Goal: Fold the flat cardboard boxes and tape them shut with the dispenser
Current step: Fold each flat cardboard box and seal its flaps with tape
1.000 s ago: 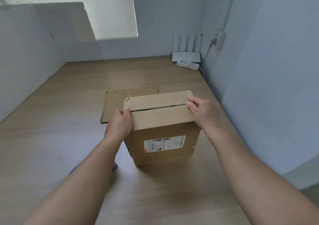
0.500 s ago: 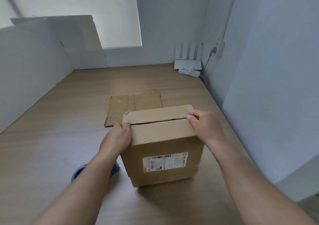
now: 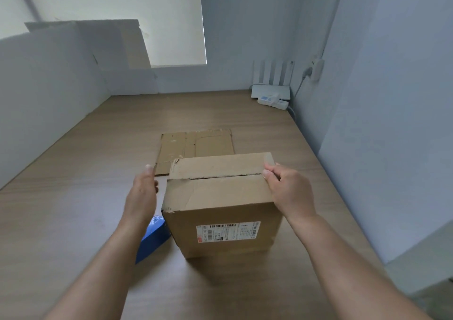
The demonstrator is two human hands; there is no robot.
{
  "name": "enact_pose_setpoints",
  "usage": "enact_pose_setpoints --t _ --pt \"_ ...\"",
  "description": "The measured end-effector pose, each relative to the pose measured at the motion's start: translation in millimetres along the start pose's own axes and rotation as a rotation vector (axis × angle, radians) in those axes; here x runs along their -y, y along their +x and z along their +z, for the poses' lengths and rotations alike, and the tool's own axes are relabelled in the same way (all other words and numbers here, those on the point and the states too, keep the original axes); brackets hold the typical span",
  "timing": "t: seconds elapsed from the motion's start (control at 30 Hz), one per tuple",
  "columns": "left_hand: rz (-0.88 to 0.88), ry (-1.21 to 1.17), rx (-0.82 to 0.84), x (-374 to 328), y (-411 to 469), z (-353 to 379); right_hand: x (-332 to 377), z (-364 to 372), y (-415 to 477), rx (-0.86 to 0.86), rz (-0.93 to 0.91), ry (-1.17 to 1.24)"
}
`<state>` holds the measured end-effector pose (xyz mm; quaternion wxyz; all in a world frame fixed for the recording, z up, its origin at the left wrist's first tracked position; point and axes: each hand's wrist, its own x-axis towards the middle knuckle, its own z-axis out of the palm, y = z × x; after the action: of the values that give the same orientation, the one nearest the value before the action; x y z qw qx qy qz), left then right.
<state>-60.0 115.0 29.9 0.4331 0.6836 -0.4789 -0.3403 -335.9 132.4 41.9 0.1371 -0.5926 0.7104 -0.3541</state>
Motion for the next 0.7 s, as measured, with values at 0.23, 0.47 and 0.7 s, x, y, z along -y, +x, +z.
enact_pose_setpoints --t 0.23,0.47,0.7 --pt "-0.128 0.580 -0.028 80.6 3.0 -33.0 4.3 0.6 5.4 0.003 -0.015 -0.044" --pt "-0.261 0.978 0.239 112.7 -0.1 -20.9 7.1 3.5 11.1 0.009 -0.021 -0.016" --pt "-0.225 1.023 0.265 124.5 22.8 -31.3 8.4 3.1 12.4 0.025 0.011 0.006"
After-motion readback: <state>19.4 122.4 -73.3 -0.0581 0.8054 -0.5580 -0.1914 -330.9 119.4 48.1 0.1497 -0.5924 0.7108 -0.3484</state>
